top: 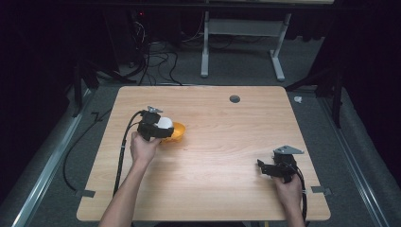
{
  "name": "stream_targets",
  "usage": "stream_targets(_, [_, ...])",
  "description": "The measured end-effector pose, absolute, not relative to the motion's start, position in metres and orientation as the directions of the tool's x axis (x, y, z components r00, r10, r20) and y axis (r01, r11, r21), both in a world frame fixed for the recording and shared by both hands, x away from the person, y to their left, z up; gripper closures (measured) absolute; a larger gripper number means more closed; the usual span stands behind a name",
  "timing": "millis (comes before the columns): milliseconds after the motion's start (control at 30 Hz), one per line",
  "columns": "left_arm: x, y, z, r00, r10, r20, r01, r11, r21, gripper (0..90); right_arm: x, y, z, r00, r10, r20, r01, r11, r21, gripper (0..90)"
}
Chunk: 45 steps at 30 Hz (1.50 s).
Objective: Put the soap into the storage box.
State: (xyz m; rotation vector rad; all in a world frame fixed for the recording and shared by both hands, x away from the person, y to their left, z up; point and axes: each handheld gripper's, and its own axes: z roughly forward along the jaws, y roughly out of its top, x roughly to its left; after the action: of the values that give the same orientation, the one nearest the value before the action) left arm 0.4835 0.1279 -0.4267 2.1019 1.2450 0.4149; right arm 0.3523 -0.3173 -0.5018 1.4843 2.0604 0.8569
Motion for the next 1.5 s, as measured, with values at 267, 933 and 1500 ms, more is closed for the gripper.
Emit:
stream_targets(267, [0.489,0.123,-0.433,0.496,0.867,-0.051,0.666,-0.342,0.663,24.9,0.352,-0.317,-0.502,-0.315,0.949,-0.007,0.664,0.226,0.712,21.2])
stream_targets(933, [0.494,0.116,-0.446,0.493,0.869,-0.034,0.681,-0.361,0.637,24.9,0.352,-0.317,-0.502,-0.316,0.949,-0.008,0.664,0.227,0.713,21.2])
stream_targets(1500, [0.497,0.116,-0.455,0.495,0.868,-0.049,0.694,-0.36,0.624,24.8,0.352,-0.317,-0.502,-0.317,0.948,-0.008,0.664,0.228,0.713,21.2])
